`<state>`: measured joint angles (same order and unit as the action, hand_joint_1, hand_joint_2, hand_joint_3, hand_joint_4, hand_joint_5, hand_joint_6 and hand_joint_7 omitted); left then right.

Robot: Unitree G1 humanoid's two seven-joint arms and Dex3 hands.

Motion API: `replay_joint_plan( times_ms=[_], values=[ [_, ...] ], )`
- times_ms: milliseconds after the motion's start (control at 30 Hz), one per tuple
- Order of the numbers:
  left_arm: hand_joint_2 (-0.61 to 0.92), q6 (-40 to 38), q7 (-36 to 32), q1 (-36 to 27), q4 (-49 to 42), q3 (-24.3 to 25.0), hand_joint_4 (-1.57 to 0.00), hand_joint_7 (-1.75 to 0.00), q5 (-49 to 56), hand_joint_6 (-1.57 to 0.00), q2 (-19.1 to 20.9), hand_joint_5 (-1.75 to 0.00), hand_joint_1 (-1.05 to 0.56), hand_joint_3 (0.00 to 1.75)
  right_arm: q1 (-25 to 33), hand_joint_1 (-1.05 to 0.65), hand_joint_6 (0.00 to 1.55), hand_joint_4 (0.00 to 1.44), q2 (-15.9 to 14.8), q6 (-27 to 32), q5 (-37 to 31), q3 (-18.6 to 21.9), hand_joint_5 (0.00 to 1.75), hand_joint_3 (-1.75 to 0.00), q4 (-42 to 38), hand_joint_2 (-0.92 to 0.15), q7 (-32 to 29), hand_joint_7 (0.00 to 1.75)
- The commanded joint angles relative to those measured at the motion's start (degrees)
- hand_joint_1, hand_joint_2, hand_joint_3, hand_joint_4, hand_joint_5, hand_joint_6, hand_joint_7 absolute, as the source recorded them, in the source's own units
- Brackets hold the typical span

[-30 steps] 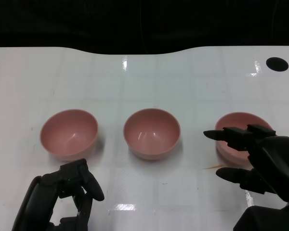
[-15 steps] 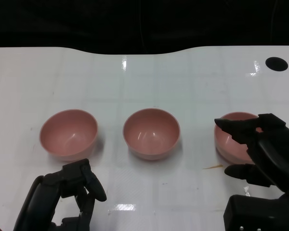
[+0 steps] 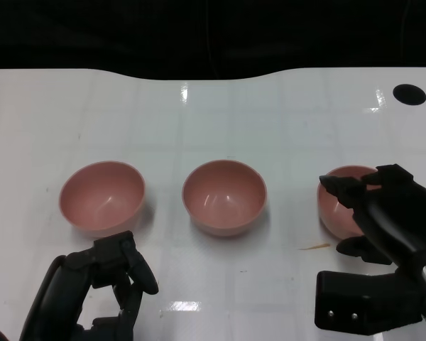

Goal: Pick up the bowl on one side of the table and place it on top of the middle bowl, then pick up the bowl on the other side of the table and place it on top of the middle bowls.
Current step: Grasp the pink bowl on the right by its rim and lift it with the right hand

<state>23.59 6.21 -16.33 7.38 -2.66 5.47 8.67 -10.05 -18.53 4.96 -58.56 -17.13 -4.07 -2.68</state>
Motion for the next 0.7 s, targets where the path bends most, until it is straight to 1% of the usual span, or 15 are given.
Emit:
replay_joint_plan(
  times_ms=[33,200,300,400,500,533,567,600,633,700],
  values=[
    [0.36,-0.14,0.3,0.11,0.36,0.35,-0.86,-1.54,-0.2,-0.8,0.51,-1.74,-0.09,1.42,-1.57,-0.6,0.39,0.18,-0.81,1.28,-0.51,-0.9,0.59,0.0,-2.32,-0.86,-1.1,0.03],
    [0.34,-0.58,0.15,0.04,0.96,0.39,-0.85,-1.52,0.11,-0.8,0.51,-1.74,-0.1,1.44,-4.11,-0.61,0.42,0.19,-0.61,3.03,-0.68,-2.32,0.58,0.0,-7.63,-0.87,-2.78,0.04],
    [0.34,-1.26,0.04,-0.11,1.55,0.36,-0.86,-1.51,0.38,-0.8,0.45,-1.73,-0.11,1.45,-5.36,-0.61,0.43,0.21,-0.36,4.22,-0.14,-3.01,0.57,0.0,-9.83,-0.87,-2.35,0.04],
    [0.34,-1.8,0.01,-0.32,2.12,0.29,-0.86,-1.51,0.34,-0.8,0.27,-1.73,-0.1,1.45,-6.44,-0.61,0.47,0.32,-0.45,4.55,0.34,-3.88,0.48,0.0,-12.15,-0.88,-2.54,0.03],
    [0.34,-2.11,0.04,-0.53,2.59,0.21,-0.86,-1.51,0.28,-0.8,0.18,-1.73,-0.1,1.45,-7.5,-0.61,0.52,0.41,-0.27,5.8,0.89,-4.65,0.37,0.0,-13.8,-0.89,-0.27,0.02],
    [0.33,-2.13,0.01,-0.57,2.68,0.2,-0.86,-1.51,0.4,-0.8,0.19,-1.73,-0.11,1.45,-7.81,-0.61,0.55,0.5,-0.26,6.38,0.91,-4.99,0.3,-0.02,-14.09,-0.91,0.6,0.02],
    [0.33,-2.16,-0.01,-0.61,2.81,0.21,-0.86,-1.51,0.54,-0.8,0.24,-1.73,-0.11,1.45,-8.14,-0.61,0.56,0.53,-0.38,6.82,0.85,-5.41,0.26,-0.02,-14.22,-0.92,1.49,0.01],
    [0.33,-2.18,-0.02,-0.65,2.9,0.23,-0.86,-1.52,0.64,-0.8,0.27,-1.73,-0.11,1.46,-8.36,-0.6,0.61,0.61,-0.49,7.15,0.87,-5.76,0.26,-0.02,-14.27,-0.92,2.07,0.03],
    [0.33,-2.25,-0.05,-0.7,3.05,0.23,-0.86,-1.52,0.72,-0.8,0.25,-1.73,-0.11,1.46,-8.66,-0.6,0.62,0.64,-0.72,7.24,1.04,-6.1,0.26,-0.03,-14.36,-0.92,2.75,0.03],
    [0.33,-2.36,-0.09,-0.76,3.29,0.22,-0.87,-1.52,0.87,-0.8,0.21,-1.74,-0.1,1.46,-9.09,-0.58,0.69,0.74,-1.1,7.16,1.6,-6.46,0.29,-0.03,-14.42,-0.92,3.91,0.06]
  ],
)
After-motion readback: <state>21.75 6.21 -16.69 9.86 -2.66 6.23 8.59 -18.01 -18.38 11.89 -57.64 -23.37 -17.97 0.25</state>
